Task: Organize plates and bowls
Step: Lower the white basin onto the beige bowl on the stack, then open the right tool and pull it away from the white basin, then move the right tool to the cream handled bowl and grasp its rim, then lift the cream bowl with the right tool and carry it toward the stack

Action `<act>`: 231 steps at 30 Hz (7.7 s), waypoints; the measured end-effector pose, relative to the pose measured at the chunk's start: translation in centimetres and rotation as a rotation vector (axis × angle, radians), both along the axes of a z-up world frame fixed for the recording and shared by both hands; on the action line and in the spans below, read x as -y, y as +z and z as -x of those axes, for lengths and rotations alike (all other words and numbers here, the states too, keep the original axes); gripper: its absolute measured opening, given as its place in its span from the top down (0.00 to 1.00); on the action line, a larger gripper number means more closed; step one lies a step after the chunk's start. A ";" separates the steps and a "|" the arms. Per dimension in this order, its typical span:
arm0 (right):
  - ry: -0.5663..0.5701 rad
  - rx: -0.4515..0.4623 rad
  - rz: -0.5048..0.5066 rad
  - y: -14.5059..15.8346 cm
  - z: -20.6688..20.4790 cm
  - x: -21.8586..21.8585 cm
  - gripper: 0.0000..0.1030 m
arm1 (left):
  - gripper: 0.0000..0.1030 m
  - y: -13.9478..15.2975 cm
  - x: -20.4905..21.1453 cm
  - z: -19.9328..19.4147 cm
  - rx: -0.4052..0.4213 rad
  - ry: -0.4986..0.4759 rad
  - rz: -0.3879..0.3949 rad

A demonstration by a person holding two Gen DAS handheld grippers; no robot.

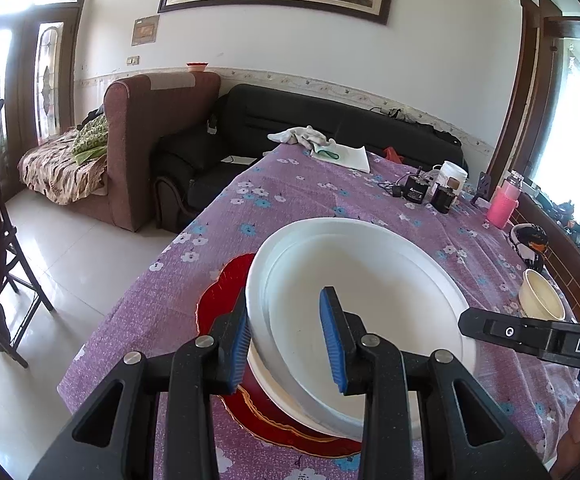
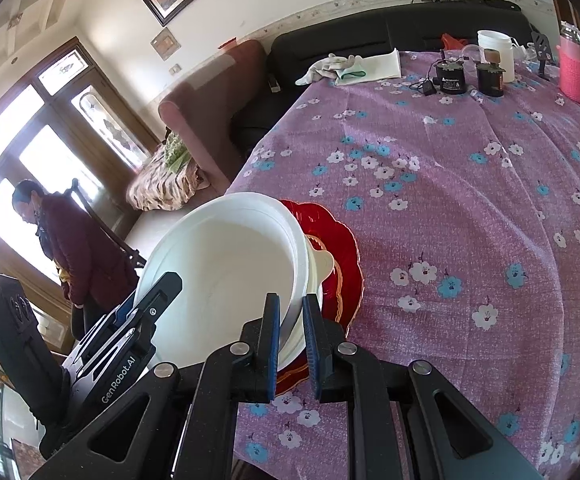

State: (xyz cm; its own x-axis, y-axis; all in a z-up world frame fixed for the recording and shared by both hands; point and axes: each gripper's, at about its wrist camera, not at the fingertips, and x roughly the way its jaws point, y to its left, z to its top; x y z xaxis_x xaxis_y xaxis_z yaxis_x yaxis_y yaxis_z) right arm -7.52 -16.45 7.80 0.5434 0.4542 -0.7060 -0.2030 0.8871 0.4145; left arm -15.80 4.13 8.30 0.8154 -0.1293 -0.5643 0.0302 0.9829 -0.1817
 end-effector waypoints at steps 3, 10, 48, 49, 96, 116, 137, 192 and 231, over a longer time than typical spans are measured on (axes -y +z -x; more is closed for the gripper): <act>0.004 0.004 0.006 -0.1 0.0 -0.2 0.85 | 0.70 0.0 -0.1 0.0 0.000 0.004 -0.001; 0.006 0.009 0.014 -0.1 0.1 -0.4 0.85 | 0.70 0.0 -0.2 0.0 -0.004 0.005 0.001; -0.026 0.035 -0.094 0.6 1.2 3.3 0.76 | 0.51 2.6 1.2 2.1 0.080 -0.023 0.004; -0.031 0.034 -0.098 0.6 1.2 3.6 0.76 | 0.51 2.8 1.5 2.4 0.086 -0.032 0.001; -0.742 -0.023 -0.138 -5.2 1.8 42.6 0.66 | 0.41 -7.8 25.4 -2.8 -0.242 -0.493 -0.215; -0.501 -0.005 -0.273 -4.4 9.2 30.4 0.73 | 0.41 -7.0 24.5 -2.2 -0.178 -0.475 -0.178; -0.564 -0.059 -0.366 -7.0 6.0 32.7 0.77 | 0.41 -3.0 30.3 -11.2 -0.292 -0.512 -0.027; -0.316 0.010 -0.001 -5.3 8.2 20.4 0.85 | 0.77 -5.0 22.0 1.1 -0.160 -0.479 -0.216; -0.266 0.086 0.006 -1.2 8.7 16.7 0.85 | 0.77 -1.2 18.9 3.3 0.057 -0.372 -0.275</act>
State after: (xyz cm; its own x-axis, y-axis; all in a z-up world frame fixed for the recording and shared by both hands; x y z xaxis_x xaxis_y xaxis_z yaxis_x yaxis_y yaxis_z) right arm -16.26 -33.12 6.56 0.7009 0.2831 -0.6547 0.0036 0.9165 0.4001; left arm -19.09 -14.73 7.12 0.7730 -0.2702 -0.5740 0.3917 0.9150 0.0968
